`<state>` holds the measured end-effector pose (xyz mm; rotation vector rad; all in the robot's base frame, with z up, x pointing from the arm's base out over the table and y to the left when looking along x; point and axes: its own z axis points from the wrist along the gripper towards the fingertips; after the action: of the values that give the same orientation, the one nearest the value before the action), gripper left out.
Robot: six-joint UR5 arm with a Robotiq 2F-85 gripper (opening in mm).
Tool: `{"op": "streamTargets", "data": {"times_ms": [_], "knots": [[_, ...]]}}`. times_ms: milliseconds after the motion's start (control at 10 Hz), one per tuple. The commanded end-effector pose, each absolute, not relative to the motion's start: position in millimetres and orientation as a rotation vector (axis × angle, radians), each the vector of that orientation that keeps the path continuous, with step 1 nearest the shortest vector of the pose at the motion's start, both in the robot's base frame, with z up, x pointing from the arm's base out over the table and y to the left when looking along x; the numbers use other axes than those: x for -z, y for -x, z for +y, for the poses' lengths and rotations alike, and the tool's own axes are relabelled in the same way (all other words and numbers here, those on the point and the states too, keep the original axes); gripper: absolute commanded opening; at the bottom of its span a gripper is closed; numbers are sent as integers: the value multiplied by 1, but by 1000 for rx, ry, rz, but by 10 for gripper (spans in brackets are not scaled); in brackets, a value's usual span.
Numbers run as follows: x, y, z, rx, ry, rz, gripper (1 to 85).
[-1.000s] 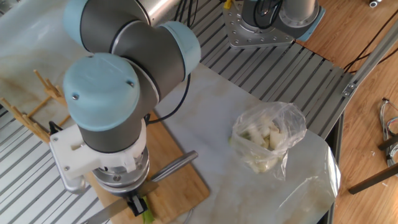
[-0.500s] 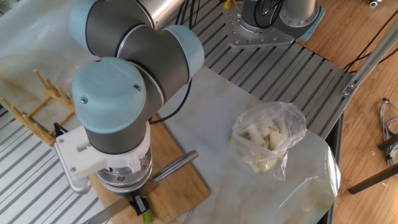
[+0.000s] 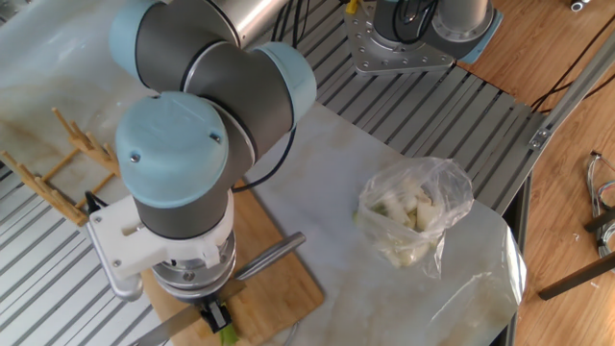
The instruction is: Chop the scallions
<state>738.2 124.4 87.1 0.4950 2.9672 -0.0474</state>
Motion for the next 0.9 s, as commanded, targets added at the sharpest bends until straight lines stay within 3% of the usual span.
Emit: {"op": "streamTargets", "data": {"times_ms": [0, 800], "knots": [[-86, -738, 125, 38, -494, 2968, 10], [-92, -733, 124, 45, -493, 2978, 10]]}}
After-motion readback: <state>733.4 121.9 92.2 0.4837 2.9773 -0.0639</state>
